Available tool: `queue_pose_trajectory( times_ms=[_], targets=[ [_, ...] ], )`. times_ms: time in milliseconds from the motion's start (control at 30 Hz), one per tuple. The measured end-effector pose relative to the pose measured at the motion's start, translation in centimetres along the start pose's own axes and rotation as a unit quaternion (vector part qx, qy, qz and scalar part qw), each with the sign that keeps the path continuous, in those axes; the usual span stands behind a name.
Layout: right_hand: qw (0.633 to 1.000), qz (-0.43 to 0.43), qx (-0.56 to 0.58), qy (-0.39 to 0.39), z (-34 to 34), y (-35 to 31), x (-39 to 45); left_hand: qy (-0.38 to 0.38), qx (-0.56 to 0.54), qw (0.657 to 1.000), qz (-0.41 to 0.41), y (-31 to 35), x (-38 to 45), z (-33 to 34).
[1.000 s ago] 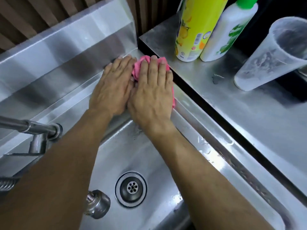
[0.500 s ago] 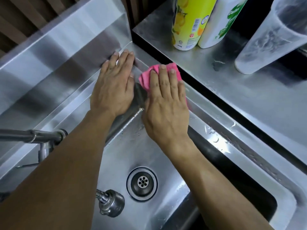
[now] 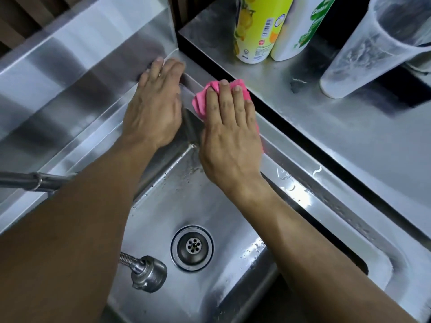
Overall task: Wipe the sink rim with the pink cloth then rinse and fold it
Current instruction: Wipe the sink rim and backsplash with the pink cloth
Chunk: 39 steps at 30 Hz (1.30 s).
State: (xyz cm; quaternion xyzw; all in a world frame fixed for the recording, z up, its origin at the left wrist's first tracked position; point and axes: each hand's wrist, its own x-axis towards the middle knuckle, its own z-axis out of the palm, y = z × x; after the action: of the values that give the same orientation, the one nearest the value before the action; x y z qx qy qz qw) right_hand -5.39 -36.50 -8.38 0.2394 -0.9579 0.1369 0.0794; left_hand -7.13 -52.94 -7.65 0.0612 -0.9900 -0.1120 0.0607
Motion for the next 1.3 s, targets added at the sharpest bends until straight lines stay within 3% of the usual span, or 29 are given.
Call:
queue_pose_trajectory(
  times_ms=[267,500,700,900,1000,1133,1300],
  targets=[
    [0.999,0.027,0.003,-0.019,-2.1,1.5,-6.1,-0.048,0.063,0.993,0.087,-0.4,0.1,0.2],
    [1.000,-0.009,0.015,-0.012,-0.3,0.0,1.1,-0.068,0.044,0.993,0.087,-0.6,0.0,0.3],
    [0.998,-0.015,0.025,-0.050,-2.9,3.0,-3.5,-0.065,0.023,0.995,0.069,-0.4,0.0,0.3],
    [0.993,-0.055,0.038,-0.095,-0.8,0.8,6.2,-0.050,-0.016,0.997,0.058,-0.5,0.1,0.3],
    [0.994,-0.067,0.039,-0.073,-1.8,2.5,2.7,-0.047,-0.009,0.997,0.060,-0.4,0.1,0.3],
    [0.998,-0.028,0.015,-0.060,-4.1,5.5,-5.1,-0.051,0.013,0.997,0.062,-0.3,0.1,0.3],
    [0.999,0.032,-0.020,-0.025,-2.3,2.2,-3.2,-0.087,0.039,0.983,0.158,-0.2,-0.4,0.3]
  ],
)
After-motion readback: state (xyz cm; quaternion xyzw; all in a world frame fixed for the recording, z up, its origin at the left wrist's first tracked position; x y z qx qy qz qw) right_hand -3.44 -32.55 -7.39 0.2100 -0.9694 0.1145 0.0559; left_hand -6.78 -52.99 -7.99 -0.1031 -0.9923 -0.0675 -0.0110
